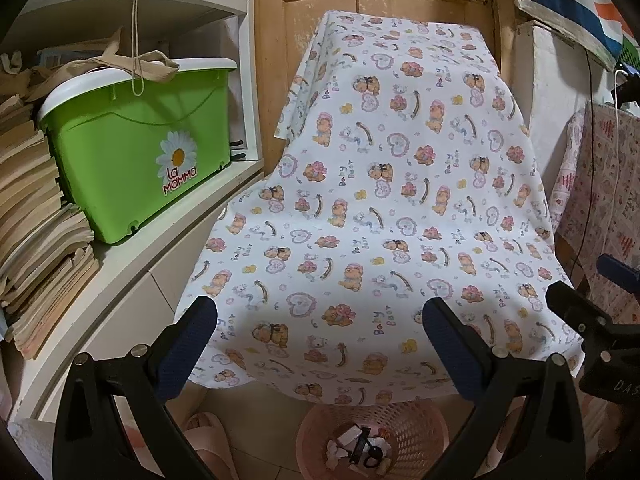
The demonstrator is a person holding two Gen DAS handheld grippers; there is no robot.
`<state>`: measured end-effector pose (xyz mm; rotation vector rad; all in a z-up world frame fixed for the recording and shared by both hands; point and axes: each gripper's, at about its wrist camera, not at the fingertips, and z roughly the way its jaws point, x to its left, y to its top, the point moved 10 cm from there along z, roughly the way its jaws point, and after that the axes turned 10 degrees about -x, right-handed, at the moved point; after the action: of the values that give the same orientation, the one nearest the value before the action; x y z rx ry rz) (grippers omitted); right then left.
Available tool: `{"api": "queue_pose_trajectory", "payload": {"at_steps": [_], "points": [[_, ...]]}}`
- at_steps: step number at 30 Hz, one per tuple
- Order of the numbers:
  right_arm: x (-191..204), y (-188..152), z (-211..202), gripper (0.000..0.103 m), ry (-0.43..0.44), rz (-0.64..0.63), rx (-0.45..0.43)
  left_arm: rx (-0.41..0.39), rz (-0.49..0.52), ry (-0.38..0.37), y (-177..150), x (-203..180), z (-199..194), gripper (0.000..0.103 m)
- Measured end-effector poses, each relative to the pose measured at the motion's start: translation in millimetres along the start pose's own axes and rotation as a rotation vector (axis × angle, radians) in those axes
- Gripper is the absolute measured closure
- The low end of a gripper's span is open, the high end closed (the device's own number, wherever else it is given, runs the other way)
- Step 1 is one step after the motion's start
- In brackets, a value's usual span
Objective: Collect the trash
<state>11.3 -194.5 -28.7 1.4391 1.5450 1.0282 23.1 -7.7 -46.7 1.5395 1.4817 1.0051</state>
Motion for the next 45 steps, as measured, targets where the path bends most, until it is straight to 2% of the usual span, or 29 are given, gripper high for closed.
{"api": "queue_pose_trajectory", "payload": {"at_steps": [45], "points": [[-0.5, -1.3, 2.1, 0.0, 0.004, 0.004, 0.002, -0.029, 0.02, 0.008, 3.9, -1.2, -5.2, 0.001]]}}
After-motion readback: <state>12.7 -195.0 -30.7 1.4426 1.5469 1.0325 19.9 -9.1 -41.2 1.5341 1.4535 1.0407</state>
